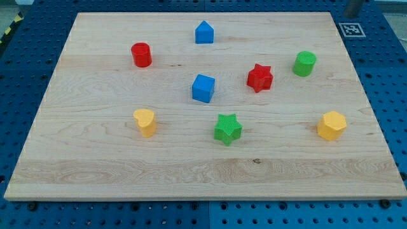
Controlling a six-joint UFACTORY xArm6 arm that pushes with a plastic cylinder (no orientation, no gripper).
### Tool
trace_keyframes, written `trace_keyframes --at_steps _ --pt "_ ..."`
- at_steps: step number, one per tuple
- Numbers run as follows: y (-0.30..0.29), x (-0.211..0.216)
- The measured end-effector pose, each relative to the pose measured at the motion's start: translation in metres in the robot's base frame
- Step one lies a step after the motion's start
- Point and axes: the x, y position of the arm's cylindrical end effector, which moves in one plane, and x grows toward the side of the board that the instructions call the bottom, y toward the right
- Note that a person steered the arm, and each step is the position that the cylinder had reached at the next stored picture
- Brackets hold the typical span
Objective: Point your arm at blue triangle
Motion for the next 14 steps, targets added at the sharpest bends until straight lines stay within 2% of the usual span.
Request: trace_keyframes --at_steps 3,4,6,7,13,14 --pt "0.0 0.0" --pt "-0.026 0.009" --pt "-0.146 0.036" --pt "-0.17 0.037" --pt "-0.17 0.043" --pt "-0.185 0.044"
